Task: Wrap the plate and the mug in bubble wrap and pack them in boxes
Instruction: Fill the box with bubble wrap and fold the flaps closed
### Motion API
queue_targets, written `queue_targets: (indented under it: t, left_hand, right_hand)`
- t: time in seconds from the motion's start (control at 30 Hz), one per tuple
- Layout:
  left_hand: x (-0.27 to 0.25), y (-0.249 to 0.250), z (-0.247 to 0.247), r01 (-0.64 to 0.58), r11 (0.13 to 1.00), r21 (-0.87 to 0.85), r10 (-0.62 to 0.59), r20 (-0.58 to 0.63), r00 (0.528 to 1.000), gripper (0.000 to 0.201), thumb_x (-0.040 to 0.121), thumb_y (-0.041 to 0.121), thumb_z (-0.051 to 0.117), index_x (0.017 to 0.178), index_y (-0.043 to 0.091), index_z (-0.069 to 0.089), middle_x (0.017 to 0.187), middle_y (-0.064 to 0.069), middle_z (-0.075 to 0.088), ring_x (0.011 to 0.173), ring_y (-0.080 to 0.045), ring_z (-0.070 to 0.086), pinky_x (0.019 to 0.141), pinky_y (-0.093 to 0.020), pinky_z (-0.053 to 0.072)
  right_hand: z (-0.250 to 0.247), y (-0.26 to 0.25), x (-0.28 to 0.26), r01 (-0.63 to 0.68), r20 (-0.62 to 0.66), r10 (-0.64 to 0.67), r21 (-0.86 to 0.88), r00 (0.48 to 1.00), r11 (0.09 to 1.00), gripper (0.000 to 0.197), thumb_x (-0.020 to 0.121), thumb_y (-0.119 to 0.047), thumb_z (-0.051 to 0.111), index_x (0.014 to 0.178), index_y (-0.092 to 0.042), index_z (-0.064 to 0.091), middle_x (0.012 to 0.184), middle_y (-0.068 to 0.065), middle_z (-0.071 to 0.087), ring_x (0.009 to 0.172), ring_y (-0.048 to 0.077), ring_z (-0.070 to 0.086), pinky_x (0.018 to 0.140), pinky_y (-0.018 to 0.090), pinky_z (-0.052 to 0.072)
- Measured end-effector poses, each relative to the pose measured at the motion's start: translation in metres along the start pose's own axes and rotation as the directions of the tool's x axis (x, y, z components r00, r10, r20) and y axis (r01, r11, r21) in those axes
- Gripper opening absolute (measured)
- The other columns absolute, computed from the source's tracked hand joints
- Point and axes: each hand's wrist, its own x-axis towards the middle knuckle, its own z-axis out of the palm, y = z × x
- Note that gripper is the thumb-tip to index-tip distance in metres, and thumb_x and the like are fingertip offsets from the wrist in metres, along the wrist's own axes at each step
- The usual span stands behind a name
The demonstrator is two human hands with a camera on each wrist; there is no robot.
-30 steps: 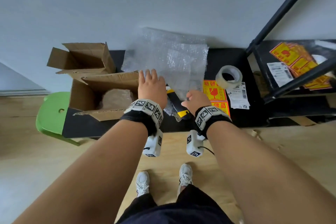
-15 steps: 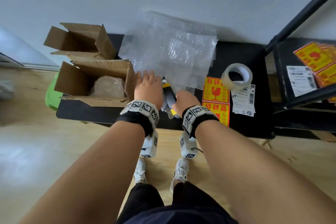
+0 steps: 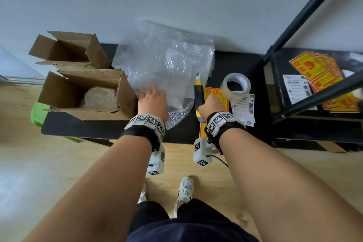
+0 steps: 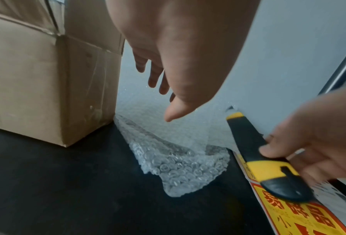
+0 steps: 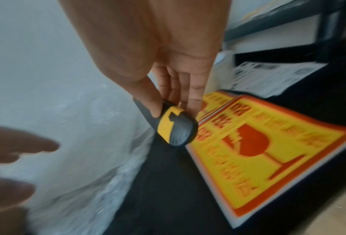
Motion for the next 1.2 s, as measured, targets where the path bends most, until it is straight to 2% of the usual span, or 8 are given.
queue_targets:
  t: [0.17,0.23,0.33,0.47,0.63,0.8,1.0,1.2]
  left_hand:
    - [0.006,0.02,0.005,-0.002,0.999,-0.042,0.003,0.022,1.0,0.052,0.087,0.011,0.051,0.137,0.011,0.038,0.148,-0.014,0.033,0.137,-0.032,0.03,0.118,-0.049,0.017]
    - [0.009,0.023,0.009,0.005,0.997,-0.079,-0.001,0.044,0.999,0.056,0.086,0.009,0.05,0.14,0.011,0.035,0.15,-0.013,0.029,0.138,-0.032,0.028,0.118,-0.048,0.018]
    - [0.013,0.022,0.015,0.021,0.989,-0.144,-0.008,0.09,0.996,0.061,0.085,0.005,0.048,0.143,0.013,0.031,0.154,-0.012,0.024,0.141,-0.032,0.023,0.118,-0.047,0.018]
    - [0.019,0.015,0.021,0.07,0.969,-0.236,-0.034,0.153,0.988,0.063,0.088,0.004,0.049,0.146,0.015,0.027,0.157,-0.01,0.019,0.142,-0.031,0.02,0.117,-0.045,0.023]
    - [0.028,0.006,0.024,0.14,0.931,-0.336,-0.032,0.308,0.951,0.069,0.088,0.002,0.053,0.149,0.014,0.023,0.156,-0.008,0.019,0.14,-0.03,0.027,0.112,-0.045,0.032]
    - [0.028,0.001,0.029,0.12,0.92,-0.373,0.024,0.358,0.933,0.066,0.089,0.003,0.05,0.149,0.014,0.025,0.156,-0.005,0.021,0.14,-0.03,0.028,0.114,-0.046,0.029]
    - [0.03,-0.008,0.023,0.13,0.87,-0.476,0.028,0.309,0.951,0.06,0.092,0.001,0.043,0.149,0.013,0.028,0.153,-0.006,0.032,0.133,-0.028,0.04,0.109,-0.041,0.037]
    - [0.037,-0.012,-0.03,0.07,0.851,-0.521,-0.101,-0.033,0.994,0.063,0.087,-0.008,0.043,0.145,0.015,0.035,0.148,-0.006,0.035,0.13,-0.026,0.041,0.104,-0.039,0.042]
  right_hand:
    - [-0.01,0.04,0.009,-0.208,-0.001,0.209,-0.054,0.978,0.977,0.033,0.095,-0.017,0.057,0.067,-0.01,0.042,0.07,0.008,0.056,0.055,0.021,0.049,0.051,0.029,0.036]
    - [-0.009,0.046,0.011,-0.207,0.034,0.214,-0.133,0.976,0.969,0.028,0.096,-0.016,0.056,0.072,-0.005,0.046,0.09,0.011,0.065,0.069,0.024,0.058,0.061,0.031,0.04]
    - [-0.004,0.045,0.017,-0.184,-0.002,0.184,-0.056,0.983,0.981,0.015,0.095,-0.011,0.052,0.104,0.0,0.057,0.114,0.018,0.062,0.106,0.035,0.062,0.079,0.035,0.049]
    - [-0.007,0.022,0.031,-0.051,-0.217,0.045,-0.021,0.975,0.999,0.024,0.089,-0.007,0.05,0.112,-0.007,0.056,0.111,0.016,0.06,0.102,0.033,0.06,0.081,0.04,0.053]
    - [-0.005,-0.025,0.051,0.057,-0.022,-0.057,0.009,0.998,0.998,0.038,0.094,-0.012,0.051,0.132,-0.01,0.052,0.129,0.01,0.058,0.118,0.029,0.056,0.09,0.033,0.044]
    - [0.017,-0.054,0.067,-0.075,0.139,0.063,0.083,0.988,0.994,0.018,0.091,-0.016,0.058,0.103,-0.003,0.06,0.108,0.014,0.068,0.098,0.034,0.065,0.082,0.036,0.053]
    - [0.018,-0.058,0.072,0.008,0.11,-0.022,0.133,0.994,0.991,0.019,0.09,-0.014,0.063,0.105,-0.004,0.068,0.105,0.01,0.069,0.097,0.028,0.064,0.081,0.031,0.051]
    - [-0.023,-0.063,0.056,0.123,-0.115,-0.112,0.095,0.987,0.988,0.015,0.094,-0.006,0.043,0.081,-0.013,0.047,0.092,0.008,0.053,0.081,0.023,0.049,0.064,0.026,0.034]
